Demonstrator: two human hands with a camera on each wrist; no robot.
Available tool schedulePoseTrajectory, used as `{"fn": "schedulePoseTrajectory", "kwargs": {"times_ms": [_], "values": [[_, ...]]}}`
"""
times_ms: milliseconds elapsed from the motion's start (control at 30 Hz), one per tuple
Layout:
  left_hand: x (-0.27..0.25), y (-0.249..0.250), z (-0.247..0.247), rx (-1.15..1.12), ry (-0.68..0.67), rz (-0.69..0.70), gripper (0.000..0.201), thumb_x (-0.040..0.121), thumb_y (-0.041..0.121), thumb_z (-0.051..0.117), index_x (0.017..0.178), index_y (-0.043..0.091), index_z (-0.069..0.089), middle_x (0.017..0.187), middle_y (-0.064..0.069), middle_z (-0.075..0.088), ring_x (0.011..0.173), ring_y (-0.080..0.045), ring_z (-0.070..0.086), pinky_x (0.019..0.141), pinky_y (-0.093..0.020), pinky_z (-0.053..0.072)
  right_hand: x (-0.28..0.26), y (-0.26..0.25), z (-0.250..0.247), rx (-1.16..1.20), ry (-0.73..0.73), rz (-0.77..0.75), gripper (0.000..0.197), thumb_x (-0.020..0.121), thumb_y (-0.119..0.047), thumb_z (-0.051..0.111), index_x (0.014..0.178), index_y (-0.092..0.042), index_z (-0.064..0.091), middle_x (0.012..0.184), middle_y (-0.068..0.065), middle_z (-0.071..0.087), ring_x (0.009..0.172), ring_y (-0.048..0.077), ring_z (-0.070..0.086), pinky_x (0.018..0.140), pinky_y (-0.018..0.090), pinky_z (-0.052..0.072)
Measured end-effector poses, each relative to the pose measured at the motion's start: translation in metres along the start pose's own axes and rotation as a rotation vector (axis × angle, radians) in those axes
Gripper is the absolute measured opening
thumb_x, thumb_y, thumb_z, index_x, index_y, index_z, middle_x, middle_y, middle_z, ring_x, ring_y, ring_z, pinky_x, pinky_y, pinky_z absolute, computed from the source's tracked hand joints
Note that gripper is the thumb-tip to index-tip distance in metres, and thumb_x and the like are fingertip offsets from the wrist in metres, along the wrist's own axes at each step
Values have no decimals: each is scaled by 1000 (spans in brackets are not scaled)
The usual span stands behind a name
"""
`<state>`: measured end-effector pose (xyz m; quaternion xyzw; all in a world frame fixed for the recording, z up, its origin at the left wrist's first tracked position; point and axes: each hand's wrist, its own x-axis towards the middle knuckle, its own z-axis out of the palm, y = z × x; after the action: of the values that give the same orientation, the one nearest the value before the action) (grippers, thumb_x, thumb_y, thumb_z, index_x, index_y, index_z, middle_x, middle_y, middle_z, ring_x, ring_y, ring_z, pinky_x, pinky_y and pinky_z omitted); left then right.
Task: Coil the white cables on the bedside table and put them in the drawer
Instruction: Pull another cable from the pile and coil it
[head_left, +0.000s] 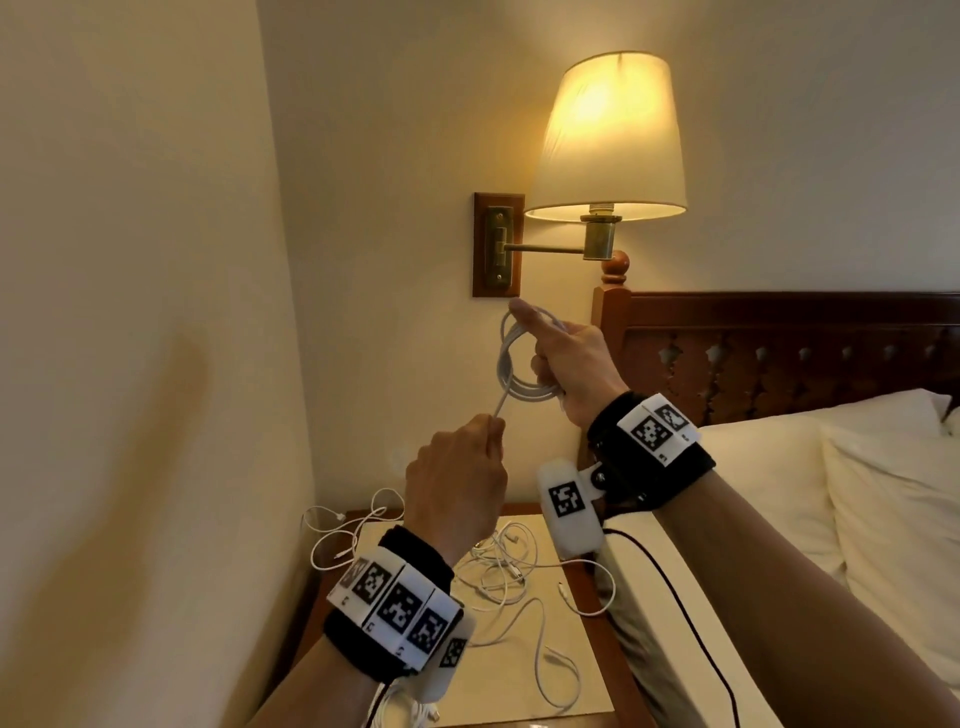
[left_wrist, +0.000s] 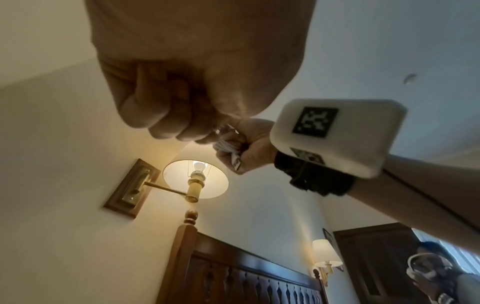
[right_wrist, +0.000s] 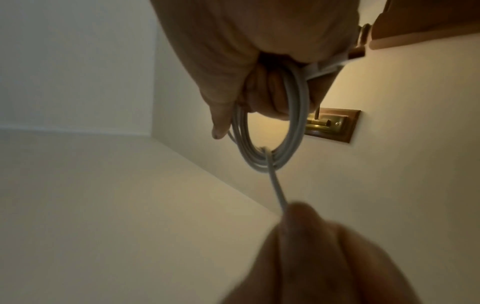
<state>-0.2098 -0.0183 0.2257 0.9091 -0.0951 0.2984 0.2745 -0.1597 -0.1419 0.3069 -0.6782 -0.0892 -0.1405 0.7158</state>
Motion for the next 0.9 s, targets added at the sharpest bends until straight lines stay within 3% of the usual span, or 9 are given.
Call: {"fn": "schedulePoseTrajectory", "kwargs": {"times_ms": [133,267,333,467,533,633,700,800,900], "values": [[-13,-8,8,-108,77,46,46,102,31,31,57,22,30,49,6,32,47,-11,33,50,-27,24,8,-3,1,-33,4,10,33,81,-45,74,80,-15,62,51,-6,39,49,11,34,54,27,34],[-24,-18,19,-151,197,106,44,95,39,27,53,29,24,42,7,22,37,-10,27,45,-20,23,11,-4,7,-58,53,69,38,78,-50,75,68,-17,58,51,-3,41,48,13,35,54,29,35],[-29,-20,22,-189,255,126,43,96,38,30,54,32,22,42,9,20,36,-10,33,41,-13,20,13,-6,10,-62,74,86,37,81,-48,73,66,-17,57,50,-2,42,48,14,37,53,29,35],[-37,-21,28,-287,308,124,43,97,41,32,55,33,25,40,7,23,49,-4,47,44,-13,33,15,-5,17,-48,88,90,34,86,-42,69,66,-17,55,48,-2,44,46,15,37,49,28,35],[-37,-28,32,-387,223,26,48,98,49,26,55,30,30,42,5,34,46,-8,40,46,-16,29,12,-4,19,-14,25,78,35,90,-41,65,66,-18,53,45,-5,41,44,13,35,48,26,33],[-26,-36,28,-603,-109,-165,57,97,59,17,58,23,39,49,9,37,48,-5,33,59,-27,32,2,-5,19,56,-79,52,43,97,-39,54,61,-19,45,43,-9,34,41,10,29,46,24,28],[-15,-38,21,-647,-251,-150,55,93,60,17,62,21,42,57,8,39,54,-7,35,63,-29,33,-4,-8,19,103,-126,49,45,101,-36,45,59,-20,40,45,-9,33,41,9,28,46,23,27],[-2,-38,13,-654,-296,-54,50,92,57,26,72,20,54,68,12,52,62,-3,46,64,-24,37,-9,-11,18,108,-176,17,44,103,-29,39,60,-19,41,46,-9,35,41,8,31,46,21,29],[9,-36,2,-654,-294,-51,16,93,37,57,102,24,61,105,3,61,91,-11,60,70,-21,49,-12,-10,15,19,-208,-18,43,103,-30,38,62,-19,43,47,-9,38,43,8,32,47,20,31]]}}
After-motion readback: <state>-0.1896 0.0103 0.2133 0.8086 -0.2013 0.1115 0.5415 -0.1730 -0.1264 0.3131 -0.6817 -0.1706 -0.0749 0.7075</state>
